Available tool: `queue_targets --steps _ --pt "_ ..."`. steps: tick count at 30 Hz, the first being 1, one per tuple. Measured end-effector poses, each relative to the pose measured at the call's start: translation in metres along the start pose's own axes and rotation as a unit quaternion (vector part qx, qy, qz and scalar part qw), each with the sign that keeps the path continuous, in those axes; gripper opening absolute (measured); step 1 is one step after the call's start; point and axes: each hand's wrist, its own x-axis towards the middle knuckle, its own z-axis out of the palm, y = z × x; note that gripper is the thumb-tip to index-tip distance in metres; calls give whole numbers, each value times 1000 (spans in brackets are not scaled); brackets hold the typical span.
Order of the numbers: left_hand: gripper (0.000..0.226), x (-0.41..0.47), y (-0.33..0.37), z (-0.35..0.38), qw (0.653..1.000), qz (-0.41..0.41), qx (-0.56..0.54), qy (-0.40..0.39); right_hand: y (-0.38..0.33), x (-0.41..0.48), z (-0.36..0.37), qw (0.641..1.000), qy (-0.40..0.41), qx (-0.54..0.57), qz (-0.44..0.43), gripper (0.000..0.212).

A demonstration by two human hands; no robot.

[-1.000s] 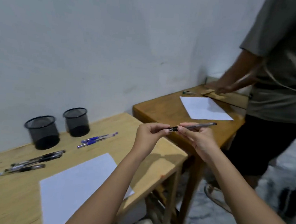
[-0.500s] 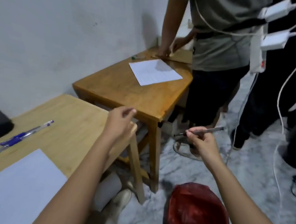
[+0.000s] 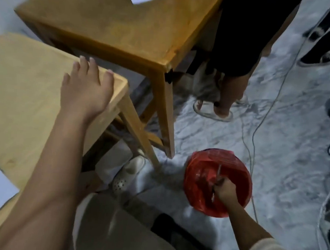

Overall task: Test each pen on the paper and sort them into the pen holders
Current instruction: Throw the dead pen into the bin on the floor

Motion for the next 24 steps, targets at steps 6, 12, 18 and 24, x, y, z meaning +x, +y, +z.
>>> queue_targets --steps 6,12,18,24 --pt "65 2 3 2 1000 -12 2 14 6 16 16 999 30 -5 26 20" --pt "64 2 2 2 1000 -15 -8 16 12 15 22 998 35 -9 51 30" --pt "64 1 2 3 1000 -15 -18 18 3 5 23 998 47 -3 29 27" --pt "65 -2 2 2 999 -10 -33 10 -19 -11 -3 996 86 12 -33 27"
